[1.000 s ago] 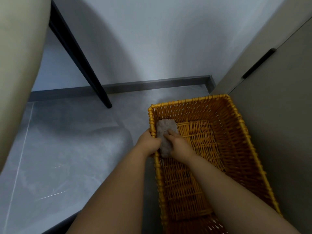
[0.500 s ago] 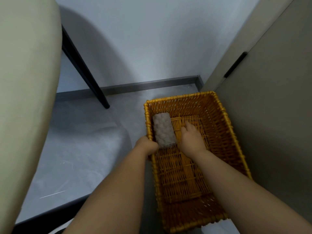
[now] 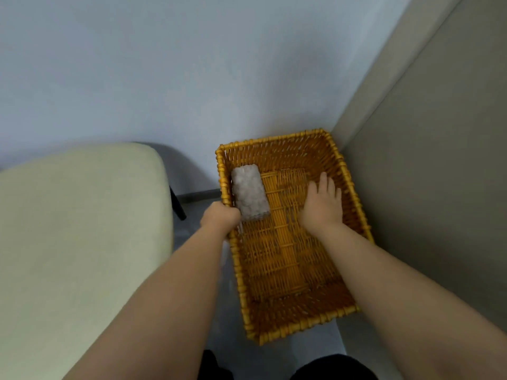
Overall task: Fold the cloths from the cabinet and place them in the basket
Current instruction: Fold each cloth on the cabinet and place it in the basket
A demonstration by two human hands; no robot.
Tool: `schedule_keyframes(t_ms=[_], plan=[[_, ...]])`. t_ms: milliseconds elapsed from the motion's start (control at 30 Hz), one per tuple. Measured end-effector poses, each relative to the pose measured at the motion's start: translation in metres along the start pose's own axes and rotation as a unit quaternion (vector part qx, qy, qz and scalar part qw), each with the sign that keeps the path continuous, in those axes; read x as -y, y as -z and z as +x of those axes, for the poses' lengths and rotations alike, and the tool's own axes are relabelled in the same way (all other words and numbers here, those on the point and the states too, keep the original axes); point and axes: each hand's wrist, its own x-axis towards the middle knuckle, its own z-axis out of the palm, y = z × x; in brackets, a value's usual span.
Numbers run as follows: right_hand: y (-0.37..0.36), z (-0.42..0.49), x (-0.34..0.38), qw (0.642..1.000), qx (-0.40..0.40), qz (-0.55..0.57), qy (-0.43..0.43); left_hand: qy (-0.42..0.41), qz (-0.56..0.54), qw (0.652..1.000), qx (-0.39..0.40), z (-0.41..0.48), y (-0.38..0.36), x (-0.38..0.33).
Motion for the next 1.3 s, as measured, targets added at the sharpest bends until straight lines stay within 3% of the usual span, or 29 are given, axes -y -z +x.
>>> schedule_keyframes(t_ms=[200,367,567,700,1000,1300], plan=[[0.144,-0.032,0.001,0.997,-0.047,-0.014,-0.059,-0.007,-0.018,1.0,-0.006,-0.085,0.086,-0.064],[0.255,-0.072,0.02,0.992,-0.034,0.056,-0.104,-0.007,-0.046,0.999,-0.021,-0.156,0.171,-0.106],[0.344,-0.121,0.054,0.987,-0.054,0.099,-0.115,0.007,-0.05,0.998,-0.029,-0.229,0.251,-0.137],[0.375,-0.14,0.072,0.978,-0.074,0.129,-0.148,0.016,-0.055,0.998,-0.031,-0.258,0.298,-0.143],[0.402,-0.192,0.131,0.976,-0.078,0.163,-0.121,-0.012,-0.034,0.995,-0.088,-0.295,0.372,-0.12],[0.406,-0.252,0.149,0.979,-0.08,0.17,-0.078,-0.051,0.003,0.986,-0.16,-0.343,0.39,-0.07]])
